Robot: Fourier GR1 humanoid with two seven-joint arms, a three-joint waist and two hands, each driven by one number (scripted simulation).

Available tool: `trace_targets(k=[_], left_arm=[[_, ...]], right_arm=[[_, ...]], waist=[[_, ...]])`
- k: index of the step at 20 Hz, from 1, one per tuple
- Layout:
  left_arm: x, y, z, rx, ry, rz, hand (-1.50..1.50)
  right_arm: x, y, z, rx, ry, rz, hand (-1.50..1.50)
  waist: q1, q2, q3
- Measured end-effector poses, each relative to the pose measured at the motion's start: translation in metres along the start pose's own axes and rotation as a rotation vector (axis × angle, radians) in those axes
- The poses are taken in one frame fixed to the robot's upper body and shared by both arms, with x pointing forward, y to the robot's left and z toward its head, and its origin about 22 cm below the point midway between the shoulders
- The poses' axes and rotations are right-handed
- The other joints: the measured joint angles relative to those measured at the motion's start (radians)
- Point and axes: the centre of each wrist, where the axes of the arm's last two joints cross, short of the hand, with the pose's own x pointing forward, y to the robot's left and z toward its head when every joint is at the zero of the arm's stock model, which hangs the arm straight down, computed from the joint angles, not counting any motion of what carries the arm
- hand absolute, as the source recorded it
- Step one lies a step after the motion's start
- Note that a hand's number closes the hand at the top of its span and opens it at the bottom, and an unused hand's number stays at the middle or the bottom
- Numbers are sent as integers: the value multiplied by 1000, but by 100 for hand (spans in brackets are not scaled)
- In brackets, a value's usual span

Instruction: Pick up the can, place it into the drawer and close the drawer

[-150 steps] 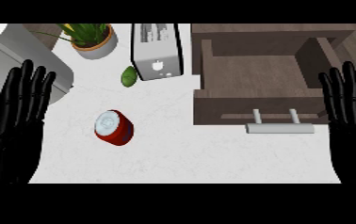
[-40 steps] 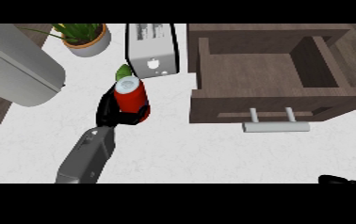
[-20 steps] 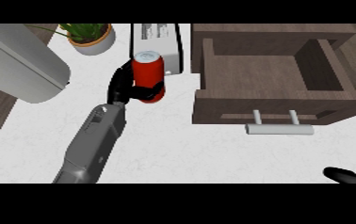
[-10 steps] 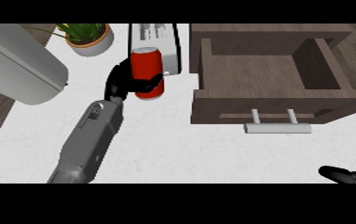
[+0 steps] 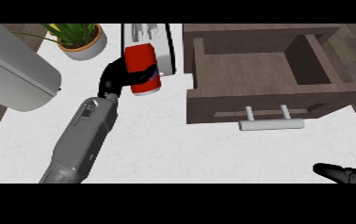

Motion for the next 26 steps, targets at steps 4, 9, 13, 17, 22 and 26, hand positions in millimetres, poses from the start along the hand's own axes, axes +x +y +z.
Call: trace_targets(k=[4, 9, 13, 17, 22, 26], left_arm=[[10, -3, 1, 16, 32, -31, 150], [149, -87, 29, -157, -310, -25, 150], [208, -130, 54, -197, -413, -47, 150], [239, -158, 70, -186, -463, -67, 150], [250, -173, 72, -132, -479, -61, -150], [254, -178, 70, -83, -493, -49, -150]], right_arm=[[0, 3, -4, 14, -2, -6, -150], [2, 5, -7, 20, -21, -8, -150], [7, 3, -5, 11, -34, -8, -150], [11, -2, -10, 12, -35, -3, -150], [13, 2, -15, 22, -44, 4, -150], [18, 6, -14, 18, -49, 1, -150]], waist=[[-21, -1, -1], [-60, 3, 2], [-62, 13, 2], [-63, 20, 2], [-65, 27, 2], [-71, 31, 3]])
